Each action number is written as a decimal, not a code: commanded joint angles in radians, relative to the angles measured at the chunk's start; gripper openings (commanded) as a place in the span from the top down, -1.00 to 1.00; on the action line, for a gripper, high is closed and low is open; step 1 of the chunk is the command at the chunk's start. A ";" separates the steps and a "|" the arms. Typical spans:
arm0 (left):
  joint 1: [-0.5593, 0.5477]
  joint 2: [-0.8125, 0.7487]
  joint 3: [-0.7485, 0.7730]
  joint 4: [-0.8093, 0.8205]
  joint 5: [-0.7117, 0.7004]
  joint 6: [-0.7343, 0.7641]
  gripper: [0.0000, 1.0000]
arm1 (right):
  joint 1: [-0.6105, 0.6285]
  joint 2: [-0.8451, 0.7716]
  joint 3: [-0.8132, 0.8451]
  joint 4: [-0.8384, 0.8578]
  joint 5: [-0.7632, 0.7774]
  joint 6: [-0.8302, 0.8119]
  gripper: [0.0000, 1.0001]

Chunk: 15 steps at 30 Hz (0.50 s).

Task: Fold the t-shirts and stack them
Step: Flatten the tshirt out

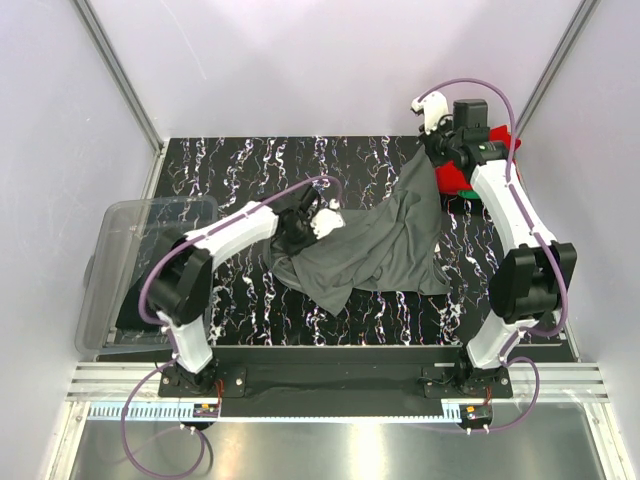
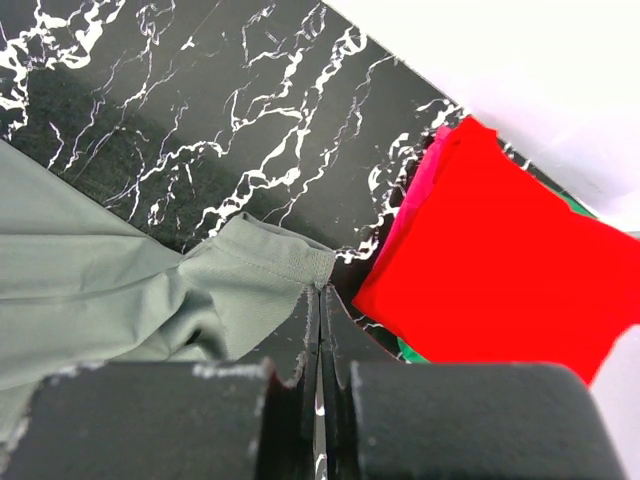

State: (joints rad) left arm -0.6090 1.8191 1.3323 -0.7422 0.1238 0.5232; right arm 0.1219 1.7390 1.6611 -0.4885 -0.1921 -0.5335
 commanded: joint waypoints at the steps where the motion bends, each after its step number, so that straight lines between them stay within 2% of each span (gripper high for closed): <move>1: 0.000 -0.190 0.120 -0.034 -0.065 0.133 1.00 | 0.002 -0.098 0.103 0.027 0.049 0.016 1.00; 7: 0.049 -0.343 0.235 -0.037 -0.208 0.302 1.00 | -0.005 -0.157 0.241 0.108 0.149 0.065 1.00; 15: 0.121 -0.403 0.436 -0.036 -0.308 0.363 1.00 | -0.011 -0.275 0.382 0.134 0.186 0.084 1.00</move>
State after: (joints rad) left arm -0.4942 1.4258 1.6962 -0.7776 -0.1131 0.8303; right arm 0.1150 1.5558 1.9793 -0.4274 -0.0425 -0.4713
